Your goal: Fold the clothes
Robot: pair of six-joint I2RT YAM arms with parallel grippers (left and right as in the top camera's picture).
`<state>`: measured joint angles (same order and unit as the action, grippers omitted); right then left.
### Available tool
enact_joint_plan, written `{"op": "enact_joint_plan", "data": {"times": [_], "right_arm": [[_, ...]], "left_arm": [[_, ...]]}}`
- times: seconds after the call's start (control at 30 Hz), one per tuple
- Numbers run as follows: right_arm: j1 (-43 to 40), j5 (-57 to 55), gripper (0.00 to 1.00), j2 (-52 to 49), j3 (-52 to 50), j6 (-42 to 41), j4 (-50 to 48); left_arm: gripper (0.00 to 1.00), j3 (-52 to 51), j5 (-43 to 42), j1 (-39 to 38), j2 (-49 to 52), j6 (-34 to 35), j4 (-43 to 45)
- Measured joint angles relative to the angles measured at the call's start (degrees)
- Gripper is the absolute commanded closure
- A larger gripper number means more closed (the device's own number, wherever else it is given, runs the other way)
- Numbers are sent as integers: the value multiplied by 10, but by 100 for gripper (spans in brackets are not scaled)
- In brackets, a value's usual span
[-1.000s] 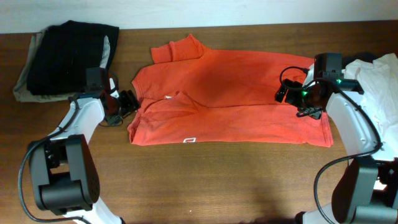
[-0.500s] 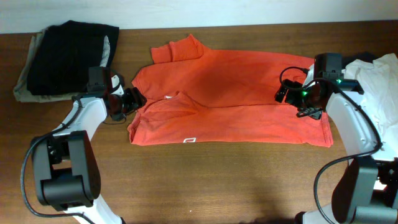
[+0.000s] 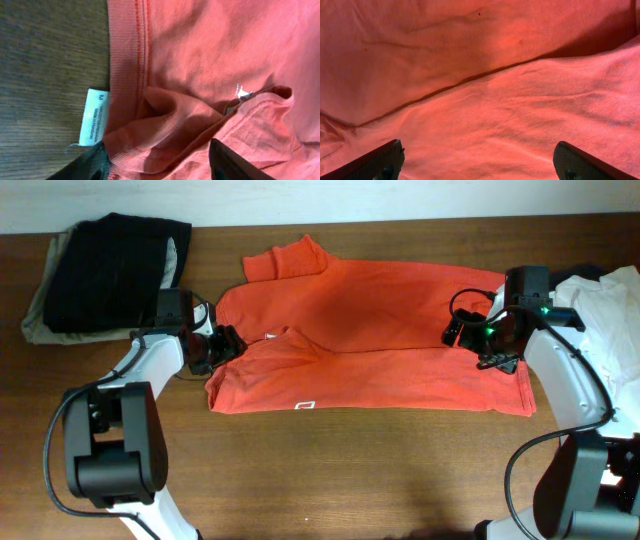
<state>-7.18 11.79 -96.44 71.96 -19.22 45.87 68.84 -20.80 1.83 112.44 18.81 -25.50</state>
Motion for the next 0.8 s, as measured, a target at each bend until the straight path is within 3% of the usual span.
{"op": "enact_joint_plan", "data": {"times": [0.1, 0.13, 0.8], "right_arm": [[0, 0, 1, 0, 0, 0, 0], [0, 0, 1, 0, 0, 0, 0], [0, 0, 1, 0, 0, 0, 0]], "left_arm": [[67, 0, 0, 0, 4, -6, 0], [68, 0, 0, 0, 4, -5, 0], [70, 12, 37, 0, 7, -9, -13]]}}
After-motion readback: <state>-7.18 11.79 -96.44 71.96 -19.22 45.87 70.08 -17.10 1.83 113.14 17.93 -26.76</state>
